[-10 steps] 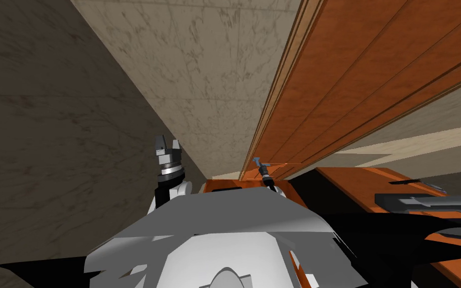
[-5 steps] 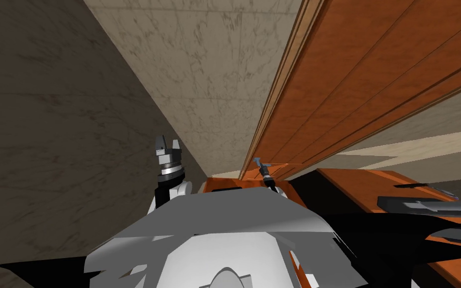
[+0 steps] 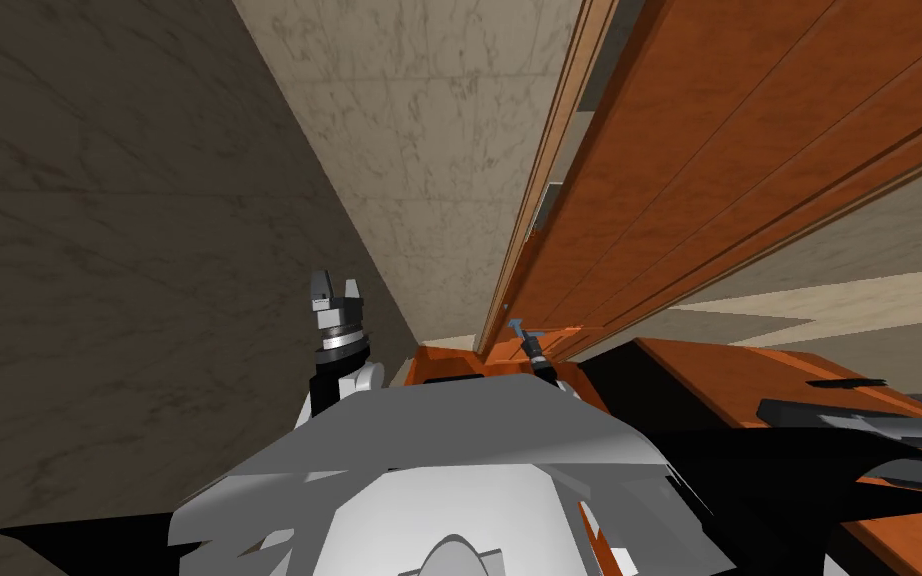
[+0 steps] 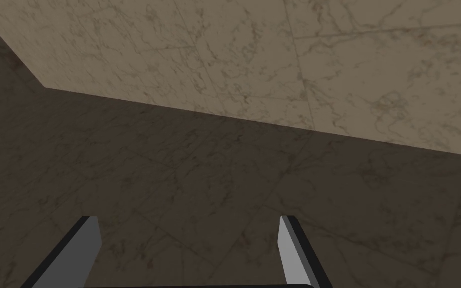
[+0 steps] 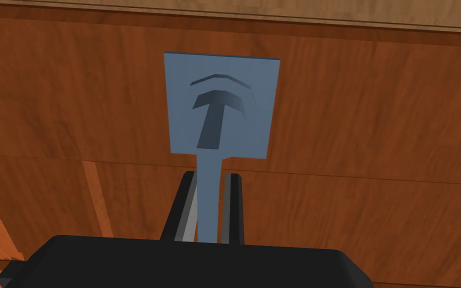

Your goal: Pull the door open

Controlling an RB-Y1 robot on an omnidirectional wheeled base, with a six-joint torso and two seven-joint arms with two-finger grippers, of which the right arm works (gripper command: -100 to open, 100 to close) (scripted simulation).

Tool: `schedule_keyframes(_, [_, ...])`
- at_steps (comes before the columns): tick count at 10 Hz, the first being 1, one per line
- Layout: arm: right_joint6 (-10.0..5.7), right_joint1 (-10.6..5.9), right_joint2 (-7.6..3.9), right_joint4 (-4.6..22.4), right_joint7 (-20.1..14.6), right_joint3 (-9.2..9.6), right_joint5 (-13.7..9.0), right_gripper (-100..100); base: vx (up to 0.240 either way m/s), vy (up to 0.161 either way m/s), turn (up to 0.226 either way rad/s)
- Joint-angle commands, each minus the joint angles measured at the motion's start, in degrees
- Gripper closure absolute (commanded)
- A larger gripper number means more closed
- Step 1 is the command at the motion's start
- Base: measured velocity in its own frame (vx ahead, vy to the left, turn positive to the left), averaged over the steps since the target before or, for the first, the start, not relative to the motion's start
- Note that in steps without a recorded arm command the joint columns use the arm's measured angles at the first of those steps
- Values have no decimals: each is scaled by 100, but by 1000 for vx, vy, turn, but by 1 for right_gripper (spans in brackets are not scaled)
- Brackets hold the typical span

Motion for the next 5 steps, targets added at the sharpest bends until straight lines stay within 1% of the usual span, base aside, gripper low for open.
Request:
schedule_keyframes(1, [-162, 86, -72, 27, -103, 7, 53, 100, -166, -56, 112])
schedule_keyframes(3, [-358, 194, -160, 59, -236, 21, 138, 100, -147, -64, 126])
schedule_keyframes(4, [-340, 107, -130, 163, -159, 21, 113, 100, -74, -22, 30])
schedule_keyframes(5, [-496, 201, -165, 193, -224, -3, 177, 100, -120, -44, 157])
